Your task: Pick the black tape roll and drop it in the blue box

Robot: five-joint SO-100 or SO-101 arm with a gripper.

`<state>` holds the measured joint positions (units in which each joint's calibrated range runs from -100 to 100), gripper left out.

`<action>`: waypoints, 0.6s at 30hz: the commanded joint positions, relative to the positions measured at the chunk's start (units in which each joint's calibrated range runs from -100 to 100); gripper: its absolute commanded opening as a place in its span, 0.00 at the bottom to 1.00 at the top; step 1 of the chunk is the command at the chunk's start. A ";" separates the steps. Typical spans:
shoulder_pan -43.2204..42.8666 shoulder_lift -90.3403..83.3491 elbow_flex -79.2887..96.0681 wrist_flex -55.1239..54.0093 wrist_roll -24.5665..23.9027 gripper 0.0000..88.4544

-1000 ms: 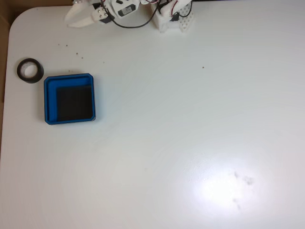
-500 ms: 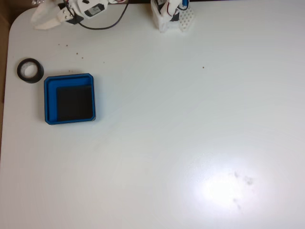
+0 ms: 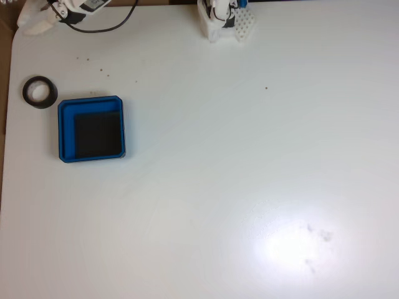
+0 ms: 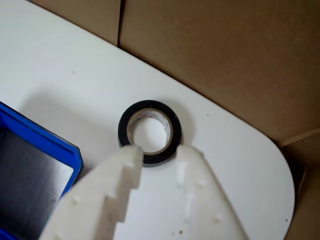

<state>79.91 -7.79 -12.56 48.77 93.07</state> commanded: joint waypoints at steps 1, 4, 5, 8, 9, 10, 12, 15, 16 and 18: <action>0.06 1.60 -6.31 0.41 0.27 0.01; 0.06 3.19 -6.31 0.57 0.18 0.01; 0.06 3.78 -6.22 0.57 0.18 0.01; -0.04 5.20 -6.04 0.41 0.18 0.01; 0.06 5.53 -6.04 0.49 0.18 0.01; 0.16 5.95 -5.95 0.57 0.18 0.01; 0.06 6.62 -5.95 0.32 0.18 0.01; -0.04 7.79 -5.95 0.32 -0.43 0.02; -0.04 8.21 -5.95 0.32 -0.52 0.02; 0.06 8.96 -5.95 0.32 -0.52 0.02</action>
<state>79.91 1.27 -14.53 49.10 92.74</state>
